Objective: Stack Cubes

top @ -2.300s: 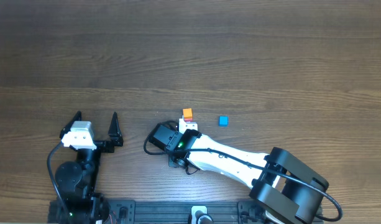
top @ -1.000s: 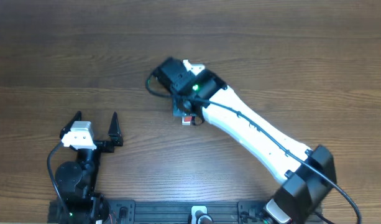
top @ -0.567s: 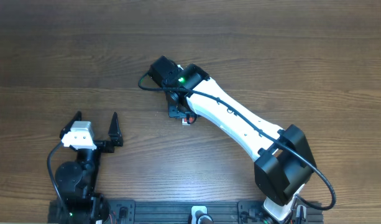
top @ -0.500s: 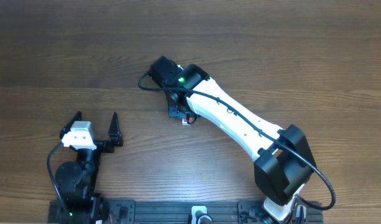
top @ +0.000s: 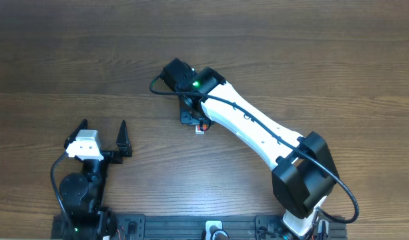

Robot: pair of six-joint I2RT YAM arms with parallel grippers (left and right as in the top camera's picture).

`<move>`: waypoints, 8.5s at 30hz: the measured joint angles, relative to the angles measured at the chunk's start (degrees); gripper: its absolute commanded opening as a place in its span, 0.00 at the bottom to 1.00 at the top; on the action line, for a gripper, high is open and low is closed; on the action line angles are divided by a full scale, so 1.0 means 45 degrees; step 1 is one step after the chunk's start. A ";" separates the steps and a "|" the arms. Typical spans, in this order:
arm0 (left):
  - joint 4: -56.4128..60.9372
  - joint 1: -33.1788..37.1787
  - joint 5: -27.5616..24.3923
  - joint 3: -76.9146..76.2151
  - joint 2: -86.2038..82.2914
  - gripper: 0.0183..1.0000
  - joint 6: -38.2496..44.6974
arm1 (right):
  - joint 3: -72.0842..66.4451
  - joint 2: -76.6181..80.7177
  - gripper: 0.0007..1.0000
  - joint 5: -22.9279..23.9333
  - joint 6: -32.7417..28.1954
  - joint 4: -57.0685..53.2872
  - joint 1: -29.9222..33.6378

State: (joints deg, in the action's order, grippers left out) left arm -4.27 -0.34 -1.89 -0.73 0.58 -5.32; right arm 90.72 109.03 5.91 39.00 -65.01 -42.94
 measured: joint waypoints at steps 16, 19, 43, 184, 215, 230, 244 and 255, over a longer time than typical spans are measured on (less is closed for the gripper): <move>0.0000 0.0000 0.0000 0.0000 0.0000 1.00 0.0000 | -0.0257 0.0238 0.01 -0.0121 -0.0010 0.0291 0.0010; 0.0000 0.0000 0.0000 0.0000 0.0000 1.00 0.0000 | -0.0257 0.0359 0.01 -0.0214 -0.0010 0.0423 0.0010; 0.0000 0.0000 0.0000 0.0000 0.0000 1.00 0.0000 | -0.0257 0.0418 0.52 -0.0340 -0.0044 0.0452 0.0010; 0.0000 0.0000 0.0000 0.0000 0.0000 1.00 0.0000 | 0.1107 -0.0704 0.01 0.0053 -0.0316 -0.1651 -0.0233; 0.0000 0.0000 0.0000 0.0000 0.0000 1.00 0.0000 | 0.1107 0.0267 0.01 0.0000 0.0063 -0.1161 0.0010; 0.0000 0.0000 0.0000 0.0000 0.0000 1.00 0.0000 | 0.1107 0.0359 0.01 0.0000 0.0073 -0.1054 0.0010; 0.0000 0.0000 0.0000 0.0000 0.0000 1.00 0.0000 | 0.1107 0.0427 0.01 -0.0049 0.0126 -0.0918 0.0010; 0.0000 0.0000 0.0000 0.0000 0.0000 1.00 0.0000 | 0.1107 0.0457 0.01 -0.0194 0.0199 -0.0913 0.0010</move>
State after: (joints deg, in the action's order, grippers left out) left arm -4.27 -0.34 -1.89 -0.73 0.58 -5.32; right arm 95.70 111.09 5.04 39.90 -69.12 -42.89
